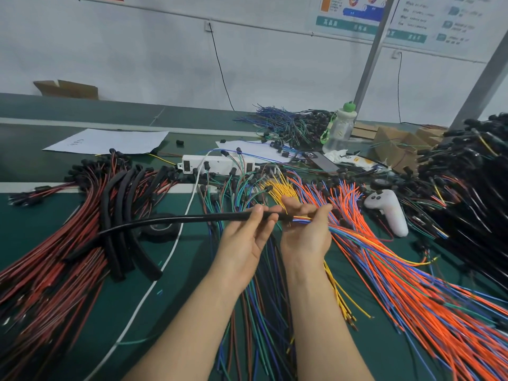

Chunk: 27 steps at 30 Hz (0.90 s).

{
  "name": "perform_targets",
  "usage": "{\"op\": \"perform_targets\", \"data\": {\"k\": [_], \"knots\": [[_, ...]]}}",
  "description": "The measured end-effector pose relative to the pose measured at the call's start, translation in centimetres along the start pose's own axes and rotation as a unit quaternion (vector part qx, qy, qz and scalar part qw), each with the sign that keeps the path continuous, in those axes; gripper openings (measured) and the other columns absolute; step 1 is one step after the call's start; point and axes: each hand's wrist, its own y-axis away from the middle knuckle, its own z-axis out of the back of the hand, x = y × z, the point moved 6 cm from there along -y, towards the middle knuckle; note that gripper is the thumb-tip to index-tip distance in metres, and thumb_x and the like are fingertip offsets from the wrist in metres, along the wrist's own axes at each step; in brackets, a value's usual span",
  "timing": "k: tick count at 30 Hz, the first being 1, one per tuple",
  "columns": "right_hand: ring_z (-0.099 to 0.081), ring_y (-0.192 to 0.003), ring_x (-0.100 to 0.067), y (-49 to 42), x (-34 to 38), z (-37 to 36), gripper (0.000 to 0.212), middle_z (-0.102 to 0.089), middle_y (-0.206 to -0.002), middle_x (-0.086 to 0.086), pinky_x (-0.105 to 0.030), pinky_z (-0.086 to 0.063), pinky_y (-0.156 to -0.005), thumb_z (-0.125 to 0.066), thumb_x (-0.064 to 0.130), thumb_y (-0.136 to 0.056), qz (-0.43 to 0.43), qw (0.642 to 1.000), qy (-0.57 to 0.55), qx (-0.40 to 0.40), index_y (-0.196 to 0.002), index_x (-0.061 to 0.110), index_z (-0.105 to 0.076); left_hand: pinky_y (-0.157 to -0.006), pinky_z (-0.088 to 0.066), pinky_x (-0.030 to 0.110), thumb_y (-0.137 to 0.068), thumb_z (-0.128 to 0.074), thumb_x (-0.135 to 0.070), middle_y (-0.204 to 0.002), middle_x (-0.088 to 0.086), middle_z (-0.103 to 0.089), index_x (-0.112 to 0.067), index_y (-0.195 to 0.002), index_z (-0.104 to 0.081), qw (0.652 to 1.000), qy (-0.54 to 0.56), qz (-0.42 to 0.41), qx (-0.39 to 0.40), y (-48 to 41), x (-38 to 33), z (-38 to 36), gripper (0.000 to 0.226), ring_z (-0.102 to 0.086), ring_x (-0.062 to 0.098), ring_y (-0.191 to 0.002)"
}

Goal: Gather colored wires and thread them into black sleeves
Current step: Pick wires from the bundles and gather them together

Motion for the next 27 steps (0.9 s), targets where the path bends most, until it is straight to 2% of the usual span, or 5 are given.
{"op": "perform_targets", "data": {"k": [3,7,19,24,27], "knots": [[-0.046,-0.043,-0.011,-0.1,-0.2,0.8,0.059,-0.054,-0.046,0.002,-0.019,-0.034,-0.044,-0.030,0.043,-0.103,0.002,0.988,0.153,-0.025,-0.057,0.013,-0.052,-0.063,-0.052,0.012,-0.096,-0.046,-0.008,-0.082,0.006,-0.074,0.000,-0.091,-0.061,0.997,-0.055,-0.044,-0.012,-0.2,-1.3,0.2,0.018,-0.067,0.005,-0.070],[-0.023,-0.034,-0.003,0.5,-0.7,-0.1,0.039,-0.043,-0.052,0.007,-0.014,-0.019,-0.033,-0.044,0.039,-0.099,-0.050,0.995,0.080,0.029,-0.068,0.016,-0.046,-0.062,-0.052,0.012,-0.096,-0.047,-0.008,-0.080,0.005,-0.073,0.000,-0.087,-0.064,0.993,-0.083,-0.074,-0.029,-0.2,-2.3,0.5,0.021,-0.066,0.004,-0.067],[-0.031,-0.029,-0.004,0.8,0.9,0.2,0.043,-0.039,-0.038,0.011,-0.013,-0.027,-0.032,-0.038,0.034,-0.103,0.103,0.978,0.179,-0.034,-0.065,0.013,-0.039,-0.060,-0.055,0.013,-0.094,-0.051,-0.008,-0.087,0.015,-0.072,0.008,-0.096,-0.059,0.996,0.051,0.061,-0.044,0.1,-0.7,0.6,0.018,-0.071,0.011,-0.073],[-0.034,-0.031,-0.004,0.6,0.5,0.6,0.045,-0.044,-0.043,0.011,-0.014,-0.028,-0.034,-0.039,0.037,-0.102,0.076,0.978,0.186,-0.048,-0.062,0.015,-0.040,-0.063,-0.053,0.012,-0.095,-0.047,-0.008,-0.088,0.008,-0.073,0.009,-0.113,-0.055,0.999,0.014,0.030,-0.013,0.0,-0.4,0.2,0.026,-0.069,0.007,-0.075],[-0.042,-0.044,-0.009,0.6,-0.2,0.7,0.045,-0.047,-0.053,0.008,-0.018,-0.033,-0.044,-0.038,0.042,-0.101,0.026,0.981,0.187,-0.045,-0.064,0.017,-0.046,-0.065,-0.053,0.013,-0.096,-0.046,-0.007,-0.086,0.007,-0.073,0.005,-0.103,-0.058,0.999,-0.036,0.001,0.003,0.1,-0.6,0.0,0.019,-0.069,0.008,-0.074]]}}
